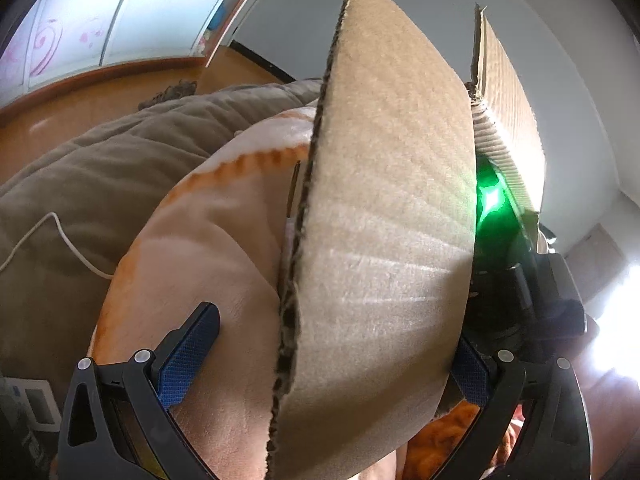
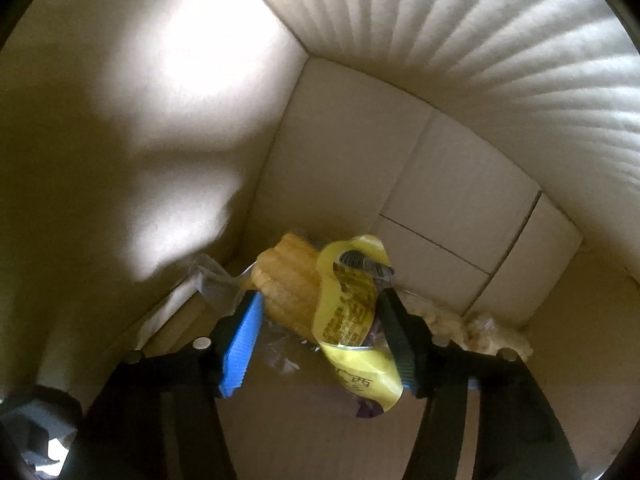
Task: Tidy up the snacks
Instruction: 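Close the right gripper on the yellow packet and lift it off the corn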
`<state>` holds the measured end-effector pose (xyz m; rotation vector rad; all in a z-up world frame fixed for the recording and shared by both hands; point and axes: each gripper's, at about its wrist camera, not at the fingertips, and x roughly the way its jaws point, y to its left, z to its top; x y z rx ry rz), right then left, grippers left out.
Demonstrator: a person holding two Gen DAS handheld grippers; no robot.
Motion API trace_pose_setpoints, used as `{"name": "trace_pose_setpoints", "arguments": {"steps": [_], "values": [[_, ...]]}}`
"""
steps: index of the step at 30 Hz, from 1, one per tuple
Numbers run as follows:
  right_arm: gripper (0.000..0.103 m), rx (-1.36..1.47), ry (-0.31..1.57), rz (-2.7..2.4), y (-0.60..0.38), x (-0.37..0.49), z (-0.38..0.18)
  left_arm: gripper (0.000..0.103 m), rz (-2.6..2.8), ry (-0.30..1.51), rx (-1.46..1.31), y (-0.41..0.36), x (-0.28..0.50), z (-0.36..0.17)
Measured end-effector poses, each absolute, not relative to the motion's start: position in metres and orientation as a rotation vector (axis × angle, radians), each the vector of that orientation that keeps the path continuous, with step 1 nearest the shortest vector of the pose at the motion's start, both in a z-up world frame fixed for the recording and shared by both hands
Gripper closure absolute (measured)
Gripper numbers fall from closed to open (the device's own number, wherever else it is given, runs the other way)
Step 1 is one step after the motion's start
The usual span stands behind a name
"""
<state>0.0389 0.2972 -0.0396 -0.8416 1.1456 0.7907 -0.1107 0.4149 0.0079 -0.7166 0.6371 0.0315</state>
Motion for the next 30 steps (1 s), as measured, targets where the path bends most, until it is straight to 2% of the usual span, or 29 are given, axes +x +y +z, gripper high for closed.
{"name": "trace_pose_setpoints", "arguments": {"steps": [1, 2, 3, 4, 6, 13, 14, 16, 17, 19, 22, 24, 25, 30], "values": [[0.055, -0.837, 1.130, 0.793, 0.295, 0.036, -0.036, 0.000, 0.028, 0.636, -0.717, 0.415, -0.111, 0.008], [0.066, -0.837, 1.116, 0.793, 0.291, 0.035, -0.033, 0.000, 0.028, 0.639, -0.717, 0.415, -0.110, 0.008], [0.090, -0.827, 1.086, 0.788, 0.288, 0.032, -0.026, 0.000, 0.025, 0.639, -0.722, 0.416, -0.109, 0.007], [0.100, -0.827, 1.030, 0.756, 0.286, 0.030, -0.017, 0.000, 0.021, 0.640, -0.725, 0.416, -0.109, 0.007], [0.100, -0.850, 0.973, 0.714, 0.283, 0.024, -0.014, 0.000, 0.021, 0.642, -0.721, 0.415, -0.109, 0.007], [0.099, -0.912, 0.959, 0.697, 0.263, 0.030, -0.011, 0.000, 0.019, 0.645, -0.711, 0.414, -0.106, 0.007], [0.095, -0.925, 0.954, 0.739, 0.263, 0.027, -0.010, 0.000, 0.018, 0.645, -0.712, 0.414, -0.105, 0.007], [0.076, -0.997, 0.933, 0.799, 0.263, 0.016, -0.014, 0.000, 0.019, 0.645, -0.710, 0.412, -0.106, 0.008], [0.048, -1.049, 0.924, 0.830, 0.267, 0.008, -0.016, 0.000, 0.024, 0.653, -0.705, 0.411, -0.105, 0.008], [0.043, -1.073, 0.928, 0.853, 0.273, 0.007, -0.021, 0.000, 0.030, 0.658, -0.695, 0.408, -0.105, 0.008], [0.039, -1.010, 1.049, 0.852, 0.282, 0.022, -0.036, 0.000, 0.041, 0.665, -0.698, 0.406, -0.103, 0.007], [0.022, -0.990, 1.095, 0.808, 0.286, 0.031, -0.051, 0.000, 0.063, 0.677, -0.686, 0.405, -0.102, 0.005], [0.019, -1.001, 1.092, 0.791, 0.283, 0.034, -0.054, 0.000, 0.064, 0.676, -0.689, 0.405, -0.102, 0.005], [0.017, -0.982, 1.175, 0.761, 0.271, 0.050, -0.065, 0.000, 0.066, 0.680, -0.679, 0.401, -0.100, 0.007]]}}
